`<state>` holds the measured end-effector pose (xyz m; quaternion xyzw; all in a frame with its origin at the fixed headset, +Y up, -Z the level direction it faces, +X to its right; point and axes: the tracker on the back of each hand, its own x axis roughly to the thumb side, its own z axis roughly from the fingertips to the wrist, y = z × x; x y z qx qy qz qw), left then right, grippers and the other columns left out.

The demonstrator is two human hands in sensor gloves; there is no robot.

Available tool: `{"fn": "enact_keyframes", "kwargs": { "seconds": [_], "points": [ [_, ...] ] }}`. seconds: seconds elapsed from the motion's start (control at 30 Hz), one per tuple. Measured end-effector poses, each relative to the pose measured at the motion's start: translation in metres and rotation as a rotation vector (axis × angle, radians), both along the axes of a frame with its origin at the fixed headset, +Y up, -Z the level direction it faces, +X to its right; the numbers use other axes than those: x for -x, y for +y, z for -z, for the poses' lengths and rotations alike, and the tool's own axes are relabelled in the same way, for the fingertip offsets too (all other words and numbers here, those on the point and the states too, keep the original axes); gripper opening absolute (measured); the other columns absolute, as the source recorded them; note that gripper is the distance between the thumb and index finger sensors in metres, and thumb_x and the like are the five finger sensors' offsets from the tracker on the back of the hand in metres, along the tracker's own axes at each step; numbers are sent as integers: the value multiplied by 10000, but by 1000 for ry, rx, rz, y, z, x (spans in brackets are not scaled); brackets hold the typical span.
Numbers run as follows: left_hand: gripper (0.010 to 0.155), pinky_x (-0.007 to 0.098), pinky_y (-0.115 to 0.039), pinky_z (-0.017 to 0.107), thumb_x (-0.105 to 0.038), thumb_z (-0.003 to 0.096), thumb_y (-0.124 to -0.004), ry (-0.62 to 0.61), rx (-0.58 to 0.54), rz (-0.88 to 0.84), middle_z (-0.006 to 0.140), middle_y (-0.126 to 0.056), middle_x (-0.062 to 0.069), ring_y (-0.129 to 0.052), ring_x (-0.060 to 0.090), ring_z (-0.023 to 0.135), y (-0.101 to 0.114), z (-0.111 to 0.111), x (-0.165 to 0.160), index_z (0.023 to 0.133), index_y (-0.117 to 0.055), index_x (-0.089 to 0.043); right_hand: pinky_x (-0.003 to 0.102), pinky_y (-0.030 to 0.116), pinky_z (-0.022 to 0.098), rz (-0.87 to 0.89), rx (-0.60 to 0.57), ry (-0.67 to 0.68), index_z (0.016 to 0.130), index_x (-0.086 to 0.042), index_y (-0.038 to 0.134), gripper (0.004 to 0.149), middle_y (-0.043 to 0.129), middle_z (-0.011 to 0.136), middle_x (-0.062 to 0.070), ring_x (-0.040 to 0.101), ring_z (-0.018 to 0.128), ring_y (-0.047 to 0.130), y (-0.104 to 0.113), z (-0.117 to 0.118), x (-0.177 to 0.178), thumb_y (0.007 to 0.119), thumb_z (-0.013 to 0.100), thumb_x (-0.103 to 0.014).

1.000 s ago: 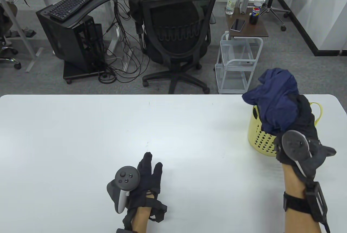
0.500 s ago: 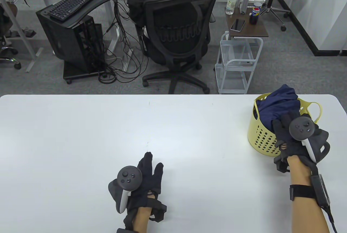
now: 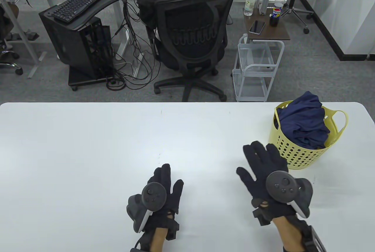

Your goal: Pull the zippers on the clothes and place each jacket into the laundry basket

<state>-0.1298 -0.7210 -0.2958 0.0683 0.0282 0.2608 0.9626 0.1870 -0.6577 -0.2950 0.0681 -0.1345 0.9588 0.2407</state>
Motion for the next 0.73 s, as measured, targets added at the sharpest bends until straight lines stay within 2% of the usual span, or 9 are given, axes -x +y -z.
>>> {"fn": "enact_keyframes", "kwargs": {
  "seconds": [0.07,0.17,0.23,0.4,0.5,0.6,0.73],
  "points": [
    [758,594,-696,601,-703,403,-608,-19,3,45,1142,-604,37,-733,403,955,-1,0,-6,1067,-515,-348,755,424,689,-42,80,13,1128,-419,424,792,462,1262,-38,463,1119,414,-34,6,11,487,439,-804],
    [757,603,-679,614,-709,401,-605,-33,5,127,1152,-591,20,-718,395,971,-2,1,-15,1068,-508,-364,733,466,685,-84,44,15,1111,-405,479,784,538,1234,-28,454,1094,502,-70,12,19,514,430,-792],
    [755,624,-646,631,-712,398,-603,-47,11,162,1160,-577,9,-697,386,989,-2,0,-21,1068,-504,-377,715,474,695,-171,56,-2,1115,-412,450,778,520,1238,-45,436,1099,501,-77,11,18,493,439,-797],
    [770,747,-411,652,-731,386,-602,-56,14,206,1198,-489,-15,-573,381,1062,0,-2,-33,1076,-465,-416,707,472,701,-151,72,0,1110,-404,469,774,527,1233,-44,433,1098,502,-82,11,11,508,438,-788],
    [779,767,-291,634,-753,378,-591,-60,28,243,1219,-434,-50,-474,376,1098,-1,0,-36,1079,-436,-449,708,472,699,-144,88,5,1109,-398,476,769,529,1232,-38,436,1095,503,-86,10,6,517,442,-779],
    [776,762,-270,639,-759,377,-587,-63,52,246,1227,-397,-68,-408,374,1110,-4,1,-35,1078,-418,-472,705,475,699,-149,103,14,1108,-396,479,765,531,1231,-40,434,1095,507,-89,8,5,518,445,-775],
    [774,754,-315,652,-744,379,-596,-59,73,222,1220,-405,-46,-412,383,1100,-9,2,-30,1077,-430,-454,703,473,701,-157,128,30,1109,-394,478,758,521,1233,-39,431,1096,502,-92,6,10,526,450,-765]
  ]
}}
